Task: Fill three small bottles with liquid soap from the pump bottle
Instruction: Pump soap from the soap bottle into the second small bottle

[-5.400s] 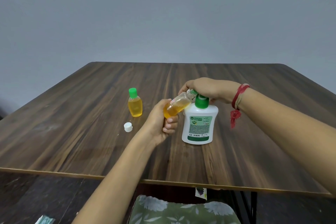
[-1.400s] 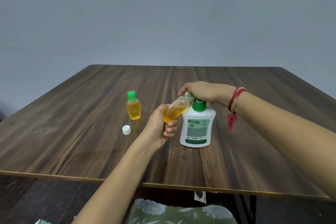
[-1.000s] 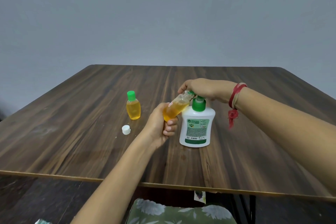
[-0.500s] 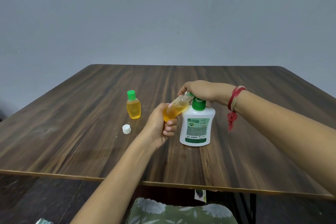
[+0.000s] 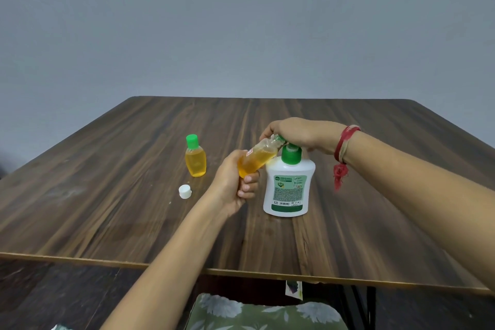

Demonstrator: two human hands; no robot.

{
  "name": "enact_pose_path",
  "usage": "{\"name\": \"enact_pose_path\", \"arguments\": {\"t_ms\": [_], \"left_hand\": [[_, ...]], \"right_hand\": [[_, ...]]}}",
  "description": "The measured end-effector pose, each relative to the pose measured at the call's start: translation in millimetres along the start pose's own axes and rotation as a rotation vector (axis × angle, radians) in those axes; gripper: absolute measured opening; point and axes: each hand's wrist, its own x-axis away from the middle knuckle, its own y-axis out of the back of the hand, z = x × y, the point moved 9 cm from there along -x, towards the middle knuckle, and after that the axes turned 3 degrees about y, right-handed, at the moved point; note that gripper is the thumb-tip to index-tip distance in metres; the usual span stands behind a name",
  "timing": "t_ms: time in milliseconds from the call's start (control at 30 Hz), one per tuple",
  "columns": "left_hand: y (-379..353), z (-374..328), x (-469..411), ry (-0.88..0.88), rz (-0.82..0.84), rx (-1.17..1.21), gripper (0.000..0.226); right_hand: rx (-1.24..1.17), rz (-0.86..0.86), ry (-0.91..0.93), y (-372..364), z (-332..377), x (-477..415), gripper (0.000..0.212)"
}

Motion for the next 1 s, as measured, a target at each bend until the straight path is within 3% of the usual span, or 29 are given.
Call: {"name": "enact_pose_path", "arguments": {"t_ms": [1000], "left_hand": [[-0.1, 3.6, -0.9, 0.011, -0.017, 0.024, 0.031]], "right_hand": [[0.033, 0.042, -0.048, -4.4, -2.0, 5.1, 0.038]]}}
